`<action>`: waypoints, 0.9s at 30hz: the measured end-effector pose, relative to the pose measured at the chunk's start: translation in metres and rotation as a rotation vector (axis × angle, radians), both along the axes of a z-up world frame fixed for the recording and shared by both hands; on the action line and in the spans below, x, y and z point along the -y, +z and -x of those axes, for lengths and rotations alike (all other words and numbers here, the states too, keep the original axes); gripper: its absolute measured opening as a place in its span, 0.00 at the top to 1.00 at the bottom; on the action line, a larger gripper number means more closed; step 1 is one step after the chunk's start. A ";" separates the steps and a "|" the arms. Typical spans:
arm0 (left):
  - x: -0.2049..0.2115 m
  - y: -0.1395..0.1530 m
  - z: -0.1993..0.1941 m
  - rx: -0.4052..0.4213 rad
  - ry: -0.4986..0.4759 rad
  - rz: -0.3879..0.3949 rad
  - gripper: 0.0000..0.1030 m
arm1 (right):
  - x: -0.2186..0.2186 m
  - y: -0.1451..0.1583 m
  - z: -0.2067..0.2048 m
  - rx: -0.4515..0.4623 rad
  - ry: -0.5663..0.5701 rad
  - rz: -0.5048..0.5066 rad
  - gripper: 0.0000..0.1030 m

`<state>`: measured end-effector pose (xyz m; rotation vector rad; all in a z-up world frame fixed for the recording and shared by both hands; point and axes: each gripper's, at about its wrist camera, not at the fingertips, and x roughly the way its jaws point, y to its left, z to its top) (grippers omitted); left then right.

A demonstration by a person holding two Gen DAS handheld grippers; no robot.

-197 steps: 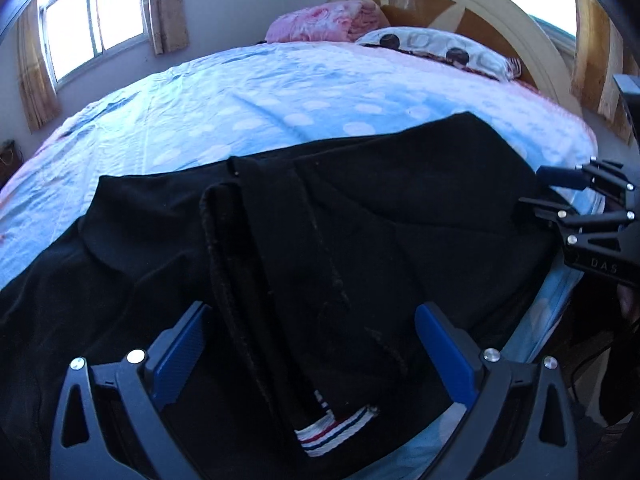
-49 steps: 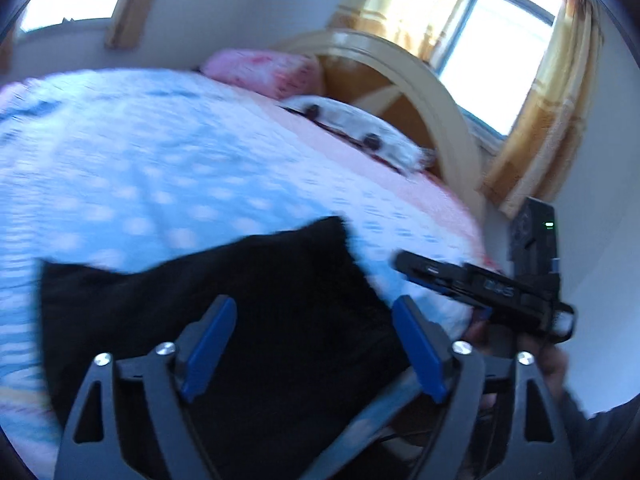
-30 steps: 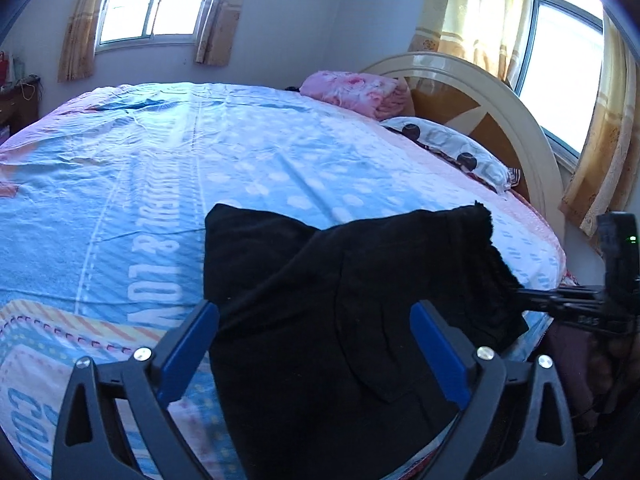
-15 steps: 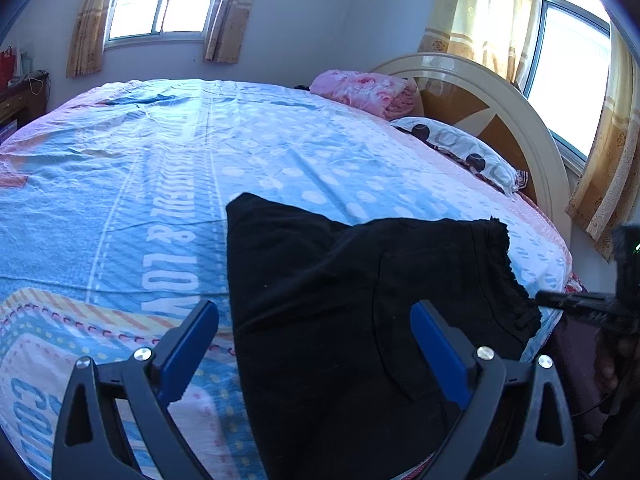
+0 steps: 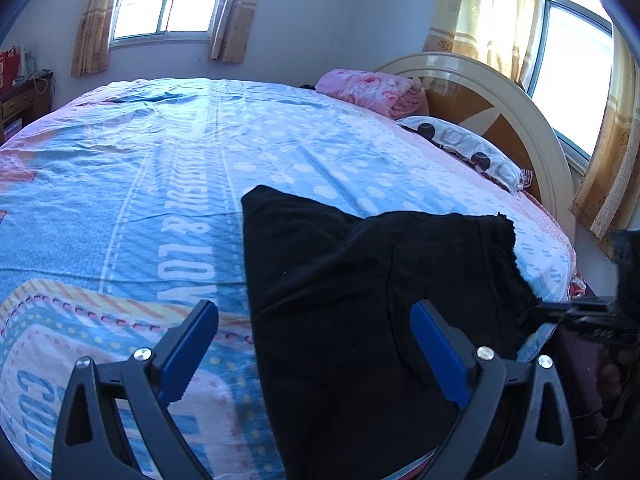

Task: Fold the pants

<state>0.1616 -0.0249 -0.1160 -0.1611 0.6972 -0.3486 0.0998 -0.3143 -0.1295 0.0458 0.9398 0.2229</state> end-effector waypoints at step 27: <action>0.034 -0.005 -0.103 0.025 0.000 -0.348 0.00 | -0.028 0.046 -0.040 0.184 0.042 -0.026 0.57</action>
